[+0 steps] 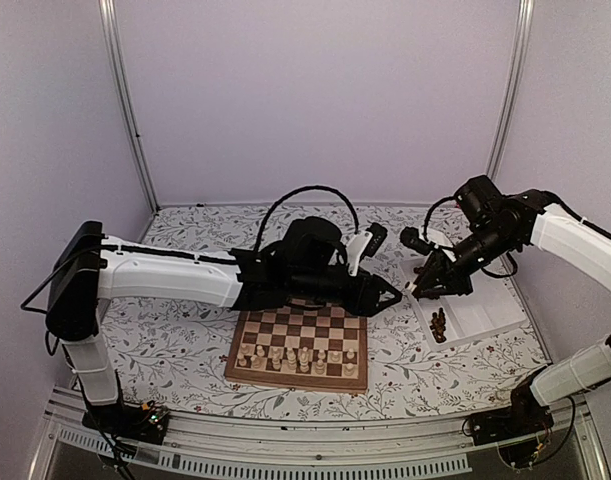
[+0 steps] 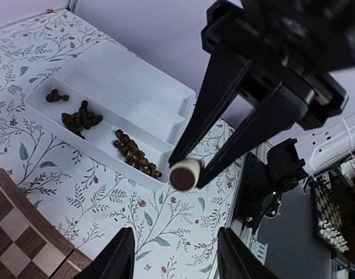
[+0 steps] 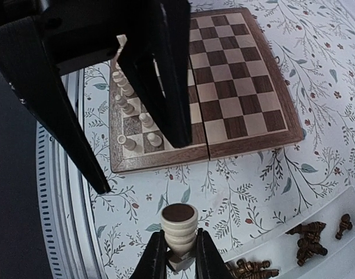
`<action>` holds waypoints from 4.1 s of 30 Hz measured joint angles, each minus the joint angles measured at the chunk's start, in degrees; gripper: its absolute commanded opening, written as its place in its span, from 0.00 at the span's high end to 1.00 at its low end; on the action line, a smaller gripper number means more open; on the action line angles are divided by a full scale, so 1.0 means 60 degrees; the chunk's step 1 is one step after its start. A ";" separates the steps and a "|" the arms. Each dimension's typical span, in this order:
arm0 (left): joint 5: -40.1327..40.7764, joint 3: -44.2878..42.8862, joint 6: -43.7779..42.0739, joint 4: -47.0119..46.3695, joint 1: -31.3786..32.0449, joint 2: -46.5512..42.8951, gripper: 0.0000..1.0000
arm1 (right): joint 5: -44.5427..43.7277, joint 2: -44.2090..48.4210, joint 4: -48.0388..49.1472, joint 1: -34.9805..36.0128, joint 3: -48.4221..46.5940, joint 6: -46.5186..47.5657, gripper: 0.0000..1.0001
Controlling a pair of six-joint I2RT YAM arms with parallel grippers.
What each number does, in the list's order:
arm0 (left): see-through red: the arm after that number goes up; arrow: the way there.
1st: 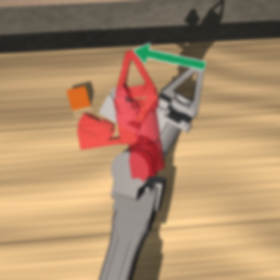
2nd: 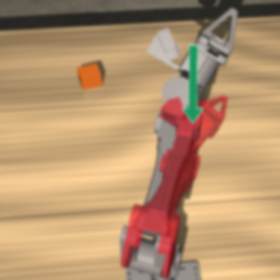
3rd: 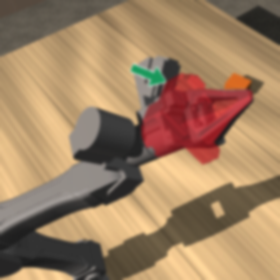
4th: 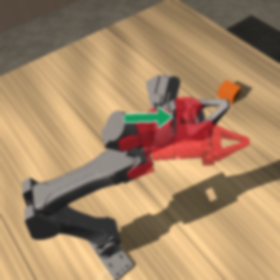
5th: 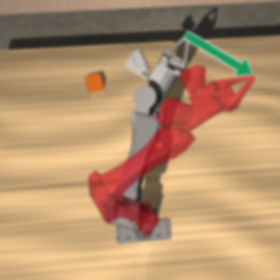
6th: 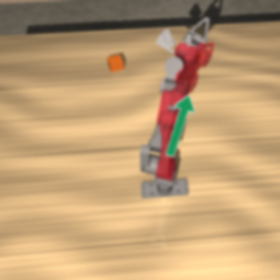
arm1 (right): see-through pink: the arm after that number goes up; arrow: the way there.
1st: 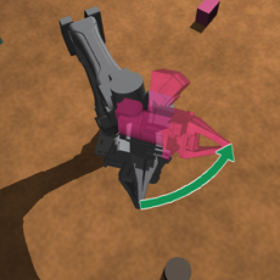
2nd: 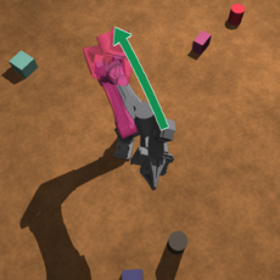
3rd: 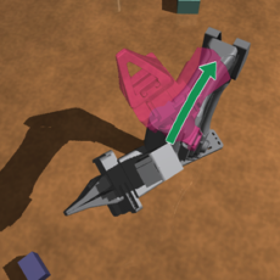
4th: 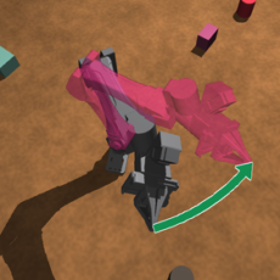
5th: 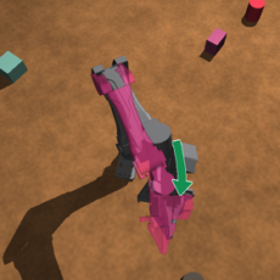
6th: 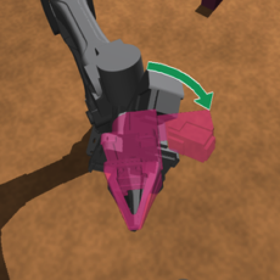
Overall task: Set up the chess pieces on the board
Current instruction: Place the chess piece on the chessboard.
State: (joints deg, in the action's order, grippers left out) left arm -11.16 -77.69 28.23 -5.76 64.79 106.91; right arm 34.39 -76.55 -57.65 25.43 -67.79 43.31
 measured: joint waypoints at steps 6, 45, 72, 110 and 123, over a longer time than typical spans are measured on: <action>-0.0801 -0.0047 0.0499 -0.0754 0.0000 0.0215 0.51 | 0.0229 0.0000 -0.0084 0.0834 -0.0040 -0.0029 0.93; -0.2721 0.0379 0.1734 -0.2871 -0.0259 0.0572 0.93 | 0.0361 0.0652 -0.0273 0.1286 -0.0036 0.0091 0.67; -0.1031 0.1774 0.4838 -0.9868 -0.0557 0.0889 0.96 | 0.6266 0.1020 0.4696 -0.1239 0.0503 -0.3206 0.48; -0.0568 0.2011 0.2863 -0.5009 -0.0991 -0.1716 0.62 | 0.2361 0.1082 0.2047 0.0313 -0.1690 -0.0641 1.00; 0.3235 0.1807 -0.1355 0.3920 -0.2845 -0.5031 0.56 | -0.2189 -0.1599 -0.0135 0.4197 -0.2350 0.0572 1.00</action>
State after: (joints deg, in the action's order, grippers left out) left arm 8.25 -66.85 20.10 17.76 47.72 76.73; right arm 21.26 -86.15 -58.46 50.61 -81.89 46.74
